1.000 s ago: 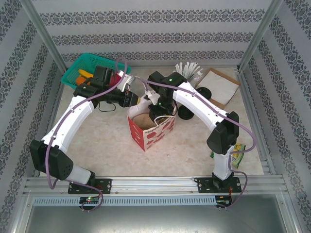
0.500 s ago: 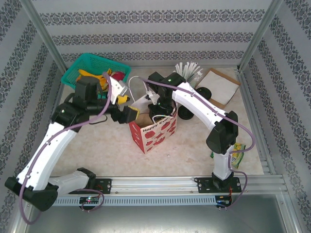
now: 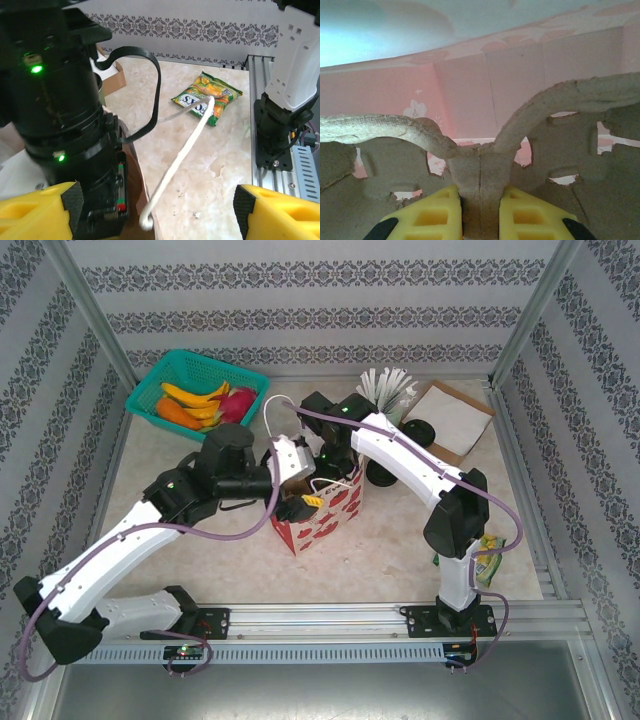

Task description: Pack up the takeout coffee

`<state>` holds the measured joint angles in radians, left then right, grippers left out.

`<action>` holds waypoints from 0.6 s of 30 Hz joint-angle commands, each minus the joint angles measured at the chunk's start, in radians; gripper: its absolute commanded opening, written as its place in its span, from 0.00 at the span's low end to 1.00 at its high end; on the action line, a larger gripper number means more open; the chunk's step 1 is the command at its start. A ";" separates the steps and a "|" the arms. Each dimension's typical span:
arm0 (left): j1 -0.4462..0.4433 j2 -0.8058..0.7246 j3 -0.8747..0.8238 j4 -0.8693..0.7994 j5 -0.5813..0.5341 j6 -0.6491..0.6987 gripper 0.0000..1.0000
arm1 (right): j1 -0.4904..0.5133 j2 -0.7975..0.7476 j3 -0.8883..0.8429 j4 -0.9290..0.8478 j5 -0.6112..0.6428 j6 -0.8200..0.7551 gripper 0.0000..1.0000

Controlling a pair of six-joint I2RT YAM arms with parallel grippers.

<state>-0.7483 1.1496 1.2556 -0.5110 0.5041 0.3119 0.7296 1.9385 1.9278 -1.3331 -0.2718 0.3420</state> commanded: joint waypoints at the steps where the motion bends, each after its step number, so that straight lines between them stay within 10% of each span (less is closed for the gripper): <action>1: -0.029 0.041 0.059 0.034 -0.017 0.091 0.73 | 0.007 -0.012 -0.009 -0.007 0.030 0.024 0.00; 10: -0.031 0.067 0.118 -0.007 0.063 0.049 0.03 | 0.008 0.009 0.007 -0.013 0.048 0.057 0.00; 18: -0.031 0.028 0.093 0.014 0.063 0.031 0.00 | 0.018 -0.004 -0.060 0.048 0.109 0.084 0.00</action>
<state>-0.7662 1.2163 1.3457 -0.5152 0.5346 0.3588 0.7345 1.9385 1.8999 -1.3048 -0.2203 0.3988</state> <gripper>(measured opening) 0.054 0.183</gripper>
